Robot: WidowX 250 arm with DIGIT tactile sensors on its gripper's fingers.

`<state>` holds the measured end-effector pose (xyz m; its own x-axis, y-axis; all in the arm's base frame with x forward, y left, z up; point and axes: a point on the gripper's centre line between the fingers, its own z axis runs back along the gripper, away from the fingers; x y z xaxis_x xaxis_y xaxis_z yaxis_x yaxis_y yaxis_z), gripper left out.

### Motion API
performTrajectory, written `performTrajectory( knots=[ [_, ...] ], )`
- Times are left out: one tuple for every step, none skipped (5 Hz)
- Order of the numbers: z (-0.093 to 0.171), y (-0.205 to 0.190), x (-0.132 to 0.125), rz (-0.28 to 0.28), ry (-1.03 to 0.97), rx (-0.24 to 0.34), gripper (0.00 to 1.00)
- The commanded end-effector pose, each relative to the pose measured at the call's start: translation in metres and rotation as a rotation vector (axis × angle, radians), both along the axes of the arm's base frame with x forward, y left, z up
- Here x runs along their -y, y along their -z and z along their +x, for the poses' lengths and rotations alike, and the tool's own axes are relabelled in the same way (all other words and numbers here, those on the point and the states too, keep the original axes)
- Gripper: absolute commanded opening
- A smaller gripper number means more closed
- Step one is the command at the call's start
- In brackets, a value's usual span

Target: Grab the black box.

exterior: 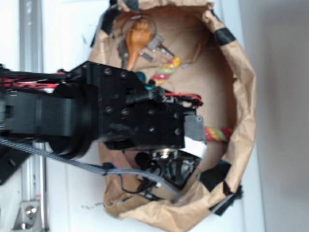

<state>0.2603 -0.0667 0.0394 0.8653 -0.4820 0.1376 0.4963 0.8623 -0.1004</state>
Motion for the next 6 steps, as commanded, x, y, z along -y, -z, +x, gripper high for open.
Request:
performTrajectory(
  knots=[
    [-0.006,-0.008,0.027,-0.051,0.137,0.03,1.0],
    [-0.007,-0.042,0.014,-0.038,0.099,0.098,1.0],
    [-0.001,-0.054,0.01,-0.062,0.033,0.119,1.0],
    [0.006,-0.043,0.018,-0.067,-0.008,0.096,1.0],
    [0.013,-0.031,0.028,-0.077,-0.03,0.073,1.0],
    [0.019,-0.013,0.049,-0.126,0.021,0.035,1.0]
  ],
)
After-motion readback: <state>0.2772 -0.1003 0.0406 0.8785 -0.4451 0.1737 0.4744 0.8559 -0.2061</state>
